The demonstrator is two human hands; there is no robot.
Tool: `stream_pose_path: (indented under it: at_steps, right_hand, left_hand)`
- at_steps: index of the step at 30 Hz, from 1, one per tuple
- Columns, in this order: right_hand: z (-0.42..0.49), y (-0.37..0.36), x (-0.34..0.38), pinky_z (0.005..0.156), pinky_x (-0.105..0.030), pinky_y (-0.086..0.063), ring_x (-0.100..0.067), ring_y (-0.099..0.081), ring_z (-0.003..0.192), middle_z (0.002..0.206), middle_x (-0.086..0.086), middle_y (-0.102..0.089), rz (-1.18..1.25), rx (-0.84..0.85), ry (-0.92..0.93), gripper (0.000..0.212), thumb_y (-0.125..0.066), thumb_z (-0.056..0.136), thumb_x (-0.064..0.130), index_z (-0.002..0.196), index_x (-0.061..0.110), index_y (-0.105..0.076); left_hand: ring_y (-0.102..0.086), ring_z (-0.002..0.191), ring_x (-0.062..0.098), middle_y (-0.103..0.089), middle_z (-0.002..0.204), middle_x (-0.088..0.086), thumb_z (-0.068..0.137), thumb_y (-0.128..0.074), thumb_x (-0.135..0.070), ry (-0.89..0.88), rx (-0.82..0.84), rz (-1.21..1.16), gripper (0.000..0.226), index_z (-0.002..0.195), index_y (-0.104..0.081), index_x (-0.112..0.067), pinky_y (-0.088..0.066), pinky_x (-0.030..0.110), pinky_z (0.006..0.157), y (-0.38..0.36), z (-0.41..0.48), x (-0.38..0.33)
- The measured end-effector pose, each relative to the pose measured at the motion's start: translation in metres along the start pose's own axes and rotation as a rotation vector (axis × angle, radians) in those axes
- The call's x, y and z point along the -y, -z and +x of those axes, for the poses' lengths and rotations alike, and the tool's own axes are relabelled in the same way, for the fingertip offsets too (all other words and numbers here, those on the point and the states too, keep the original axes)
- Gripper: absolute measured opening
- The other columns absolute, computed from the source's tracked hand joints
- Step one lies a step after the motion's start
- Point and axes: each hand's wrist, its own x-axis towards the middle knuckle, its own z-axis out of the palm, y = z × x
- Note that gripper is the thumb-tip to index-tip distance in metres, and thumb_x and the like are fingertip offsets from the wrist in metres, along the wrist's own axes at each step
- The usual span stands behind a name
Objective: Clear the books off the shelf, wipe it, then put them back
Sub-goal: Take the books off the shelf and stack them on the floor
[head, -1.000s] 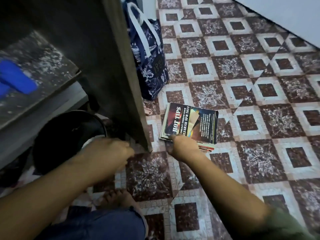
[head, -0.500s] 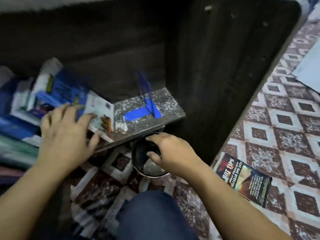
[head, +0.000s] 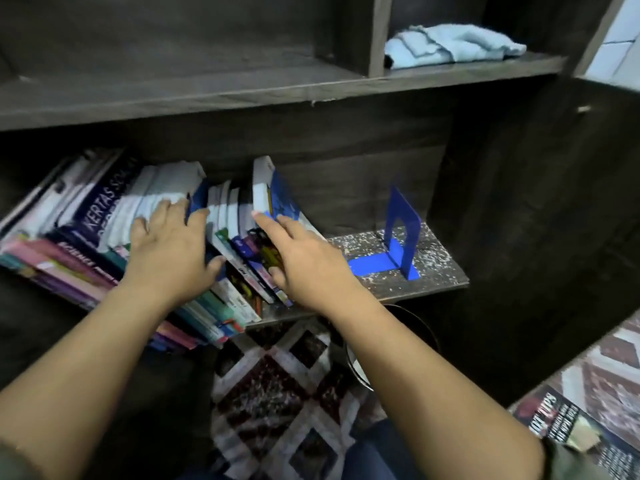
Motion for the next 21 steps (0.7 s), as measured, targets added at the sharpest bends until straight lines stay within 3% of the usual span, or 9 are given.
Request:
stream_pose_path:
  at_steps: [5, 10, 13, 16, 21]
  right_hand:
    - [0.029, -0.009, 0.011, 0.082, -0.045, -0.049, -0.041, -0.047, 0.123, 0.156, -0.015, -0.017, -0.126, 0.010, -0.044, 0.082, -0.059, 0.090, 0.019, 0.153, 0.032, -0.010]
    - [0.046, -0.016, 0.014, 0.074, -0.041, -0.048, -0.044, -0.051, 0.115, 0.159, -0.018, -0.003, -0.145, 0.073, -0.119, 0.058, -0.053, 0.089, 0.006, 0.141, 0.026, -0.037]
    - [0.048, -0.024, 0.011, 0.076, -0.044, -0.055, -0.043, -0.056, 0.110, 0.157, -0.019, -0.005, -0.089, 0.093, -0.152, 0.054, -0.052, 0.088, 0.001, 0.136, 0.027, -0.043]
    - [0.046, -0.033, 0.007, 0.083, -0.045, -0.055, -0.040, -0.058, 0.110, 0.157, -0.020, -0.007, -0.067, 0.091, -0.168, 0.066, -0.057, 0.088, 0.003, 0.142, 0.035, -0.036]
    - [0.036, -0.041, 0.003, 0.066, -0.038, -0.048, -0.037, -0.063, 0.092, 0.159, -0.019, -0.002, -0.047, 0.138, -0.184, 0.079, -0.053, 0.091, 0.005, 0.147, 0.044, -0.014]
  left_hand:
    - [-0.020, 0.142, 0.029, -0.026, 0.153, 0.011, 0.079, -0.065, -0.051, -0.038, 0.007, 0.005, 0.077, 0.143, -0.038, -0.017, -0.018, 0.045, 0.115, -0.001, -0.004, 0.007]
    - [-0.023, 0.143, 0.027, -0.025, 0.156, 0.007, 0.074, -0.074, -0.047, -0.036, 0.030, 0.042, 0.078, 0.140, -0.045, -0.017, -0.020, 0.040, 0.117, 0.002, -0.003, 0.011]
    - [-0.026, 0.140, 0.027, -0.031, 0.149, 0.007, 0.072, -0.077, -0.043, -0.040, 0.003, 0.101, 0.071, 0.134, -0.053, -0.018, -0.020, 0.040, 0.116, -0.001, -0.007, 0.008]
    - [-0.030, 0.137, 0.028, -0.037, 0.143, 0.008, 0.071, -0.079, -0.037, -0.026, -0.055, 0.125, 0.063, 0.127, -0.058, -0.017, -0.023, 0.040, 0.114, -0.007, -0.008, 0.007]
    - [-0.033, 0.134, 0.027, -0.040, 0.139, 0.007, 0.068, -0.081, -0.039, -0.016, -0.070, 0.144, 0.064, 0.124, -0.060, -0.016, -0.024, 0.041, 0.114, -0.012, -0.007, 0.008]
